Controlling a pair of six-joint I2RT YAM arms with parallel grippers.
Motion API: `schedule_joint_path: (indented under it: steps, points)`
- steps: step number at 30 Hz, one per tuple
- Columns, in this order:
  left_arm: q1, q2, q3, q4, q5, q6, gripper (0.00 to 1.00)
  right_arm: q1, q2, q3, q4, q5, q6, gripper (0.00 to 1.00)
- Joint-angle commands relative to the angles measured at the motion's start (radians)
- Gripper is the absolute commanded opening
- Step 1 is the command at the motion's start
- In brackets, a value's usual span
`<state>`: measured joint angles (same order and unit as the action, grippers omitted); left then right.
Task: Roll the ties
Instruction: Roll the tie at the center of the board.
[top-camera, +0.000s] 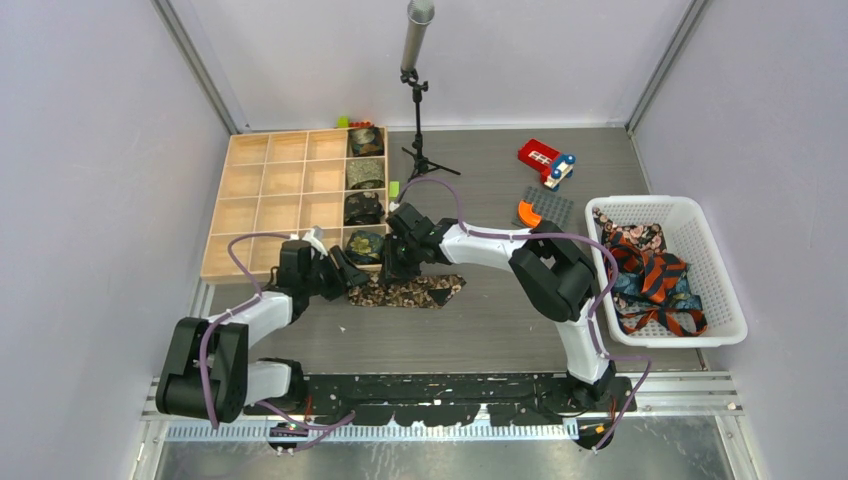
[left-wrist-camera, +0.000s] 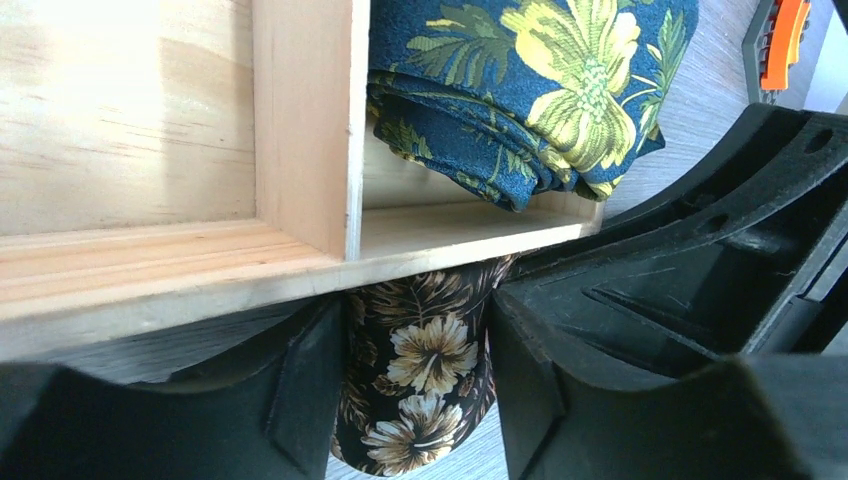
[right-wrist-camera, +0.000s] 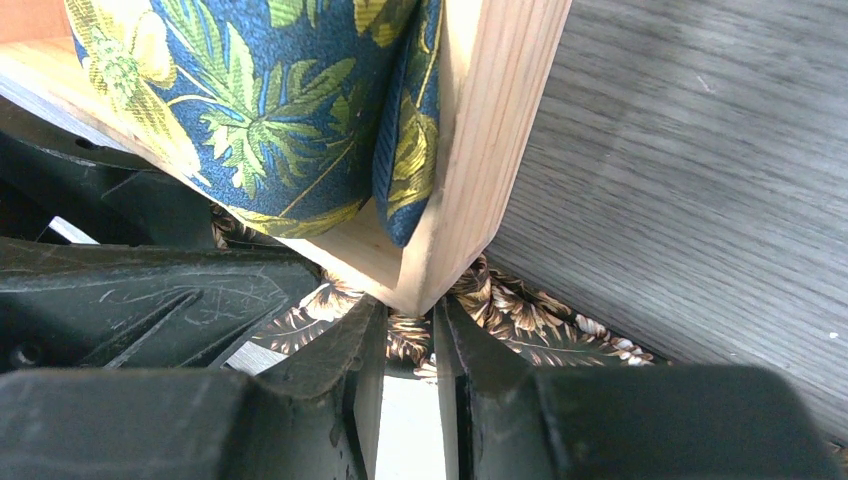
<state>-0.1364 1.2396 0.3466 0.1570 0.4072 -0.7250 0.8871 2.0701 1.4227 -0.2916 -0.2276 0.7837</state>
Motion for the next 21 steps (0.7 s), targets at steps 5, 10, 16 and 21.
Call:
schedule_joint_path:
  steps: [5,10,16,21]
  points:
    - [0.0,-0.004,0.0,0.017,0.033,-0.014,0.37,0.016,0.002,-0.008,0.036,-0.012,0.028,0.27]
    - [-0.004,-0.052,0.04,-0.113,-0.022,-0.002,0.27,0.041,0.026,0.042,0.029,-0.013,0.038,0.26]
    - [-0.012,-0.123,0.104,-0.298,-0.108,0.028,0.19,0.069,0.057,0.103,0.022,-0.01,0.055,0.26]
    - [-0.023,-0.165,0.17,-0.453,-0.206,0.066,0.16,0.094,0.085,0.139,0.043,-0.012,0.097,0.25]
